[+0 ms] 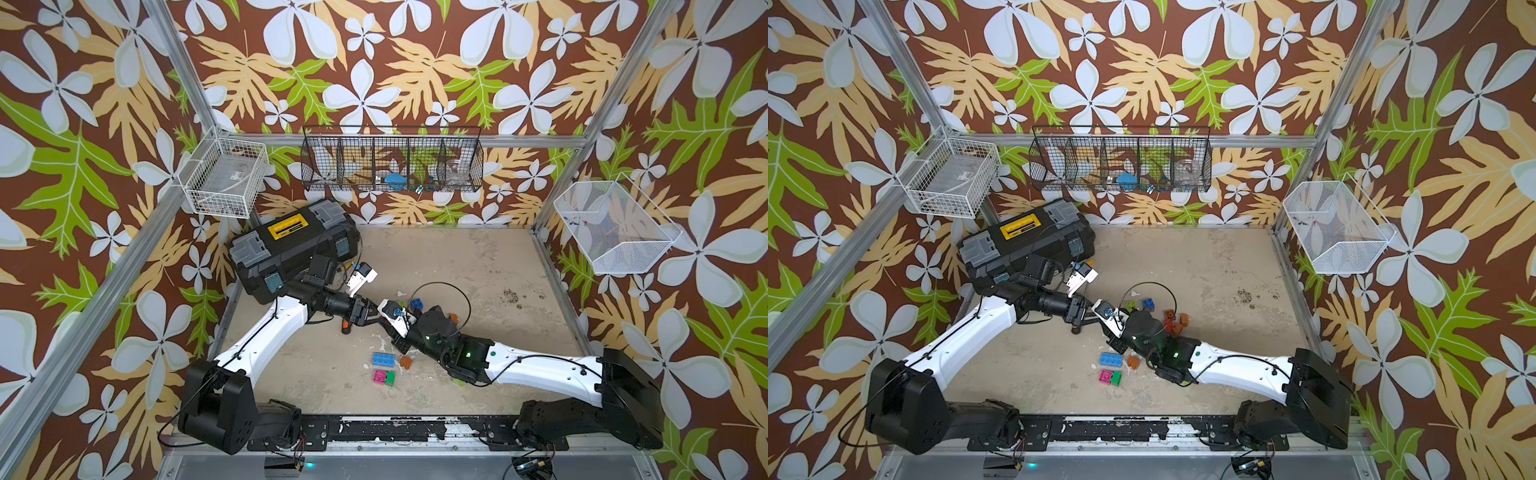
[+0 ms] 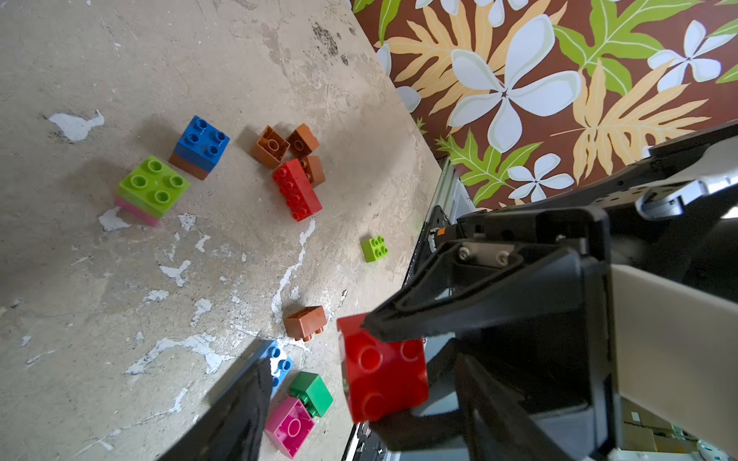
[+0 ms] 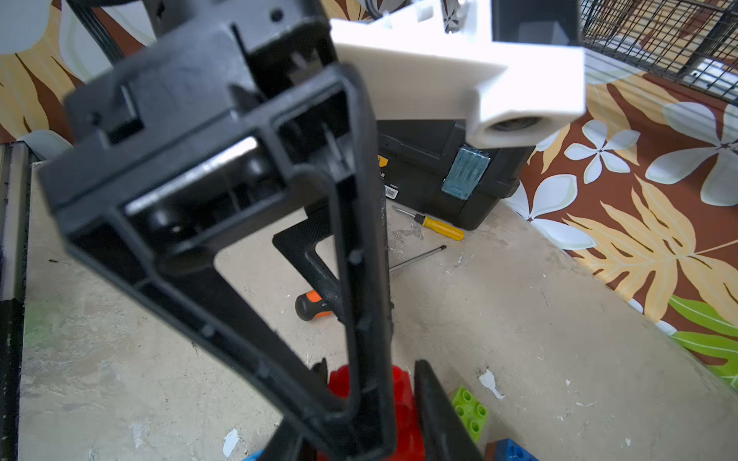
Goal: Assemble the letter h with lego
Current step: Place the lego brick at the center of the board.
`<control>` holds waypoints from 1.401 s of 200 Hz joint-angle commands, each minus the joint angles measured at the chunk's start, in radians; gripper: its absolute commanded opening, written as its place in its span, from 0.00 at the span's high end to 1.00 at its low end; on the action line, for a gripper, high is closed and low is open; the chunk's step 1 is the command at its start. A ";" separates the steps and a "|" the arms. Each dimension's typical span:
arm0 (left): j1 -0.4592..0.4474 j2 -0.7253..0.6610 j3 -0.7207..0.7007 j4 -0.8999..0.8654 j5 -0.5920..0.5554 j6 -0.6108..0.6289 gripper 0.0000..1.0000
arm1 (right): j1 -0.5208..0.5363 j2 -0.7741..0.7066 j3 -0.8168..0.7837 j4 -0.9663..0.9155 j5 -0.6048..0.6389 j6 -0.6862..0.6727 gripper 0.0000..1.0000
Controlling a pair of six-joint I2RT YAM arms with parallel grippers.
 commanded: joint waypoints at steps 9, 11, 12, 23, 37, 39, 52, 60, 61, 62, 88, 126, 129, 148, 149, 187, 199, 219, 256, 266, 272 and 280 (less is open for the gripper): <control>-0.007 0.012 0.007 -0.010 -0.052 0.018 0.29 | 0.004 0.011 0.025 0.059 0.025 -0.012 0.69; -0.009 0.014 0.006 -0.010 -0.050 0.018 0.29 | 0.003 0.013 0.026 0.060 0.028 -0.012 0.69; -0.009 0.014 0.006 -0.010 -0.049 0.018 0.29 | 0.002 0.013 0.026 0.060 0.030 -0.013 0.69; -0.014 0.018 0.006 -0.012 -0.035 0.020 0.29 | 0.004 0.022 0.033 0.061 0.047 -0.020 0.69; -0.019 0.023 0.004 -0.014 -0.020 0.021 0.30 | 0.002 0.031 0.040 0.069 0.053 -0.030 0.70; -0.019 0.024 0.003 -0.014 -0.019 0.021 0.31 | 0.003 0.032 0.041 0.069 0.052 -0.031 0.70; -0.021 0.032 0.001 -0.015 -0.015 0.023 0.34 | 0.003 0.037 0.043 0.078 0.057 -0.041 0.70; -0.023 0.039 0.005 -0.022 -0.010 0.032 0.37 | 0.003 0.040 0.044 0.084 0.060 -0.053 0.70; -0.023 0.040 0.006 -0.023 -0.009 0.034 0.38 | 0.003 0.040 0.044 0.083 0.060 -0.054 0.70; -0.023 0.041 0.006 -0.024 -0.008 0.035 0.38 | 0.003 0.041 0.044 0.084 0.061 -0.055 0.70; -0.030 0.079 0.021 -0.062 0.010 0.070 0.42 | 0.003 0.053 0.059 0.078 0.089 -0.090 0.70; -0.044 0.142 0.055 -0.125 0.010 0.132 0.41 | 0.003 0.069 0.067 0.076 0.172 -0.178 0.71; -0.045 0.147 0.056 -0.128 0.011 0.135 0.41 | 0.002 0.070 0.068 0.079 0.178 -0.183 0.71; -0.046 0.165 0.064 -0.137 0.014 0.157 0.53 | 0.003 0.082 0.069 0.088 0.200 -0.194 0.72; -0.046 0.166 0.065 -0.139 0.016 0.159 0.54 | 0.003 0.083 0.069 0.088 0.199 -0.193 0.72; -0.047 0.215 0.087 -0.164 0.053 0.206 0.73 | 0.003 0.118 0.078 0.098 0.204 -0.182 0.72; -0.047 0.236 0.102 -0.188 0.050 0.227 0.74 | 0.003 0.125 0.075 0.100 0.211 -0.183 0.71; -0.047 0.266 0.129 -0.214 0.014 0.263 0.74 | 0.002 0.128 0.057 0.100 0.226 -0.180 0.61; -0.047 0.275 0.121 -0.076 -0.163 0.150 0.70 | 0.002 0.090 -0.023 0.059 0.208 -0.118 0.27; -0.047 0.264 0.103 -0.007 -0.238 0.107 0.69 | 0.001 0.063 -0.058 0.046 0.190 -0.089 0.24; -0.046 0.258 0.092 0.036 -0.288 0.088 0.69 | 0.001 0.046 -0.079 0.040 0.180 -0.066 0.23; -0.046 0.254 0.080 0.089 -0.349 0.068 0.69 | 0.002 0.020 -0.104 0.031 0.167 -0.035 0.24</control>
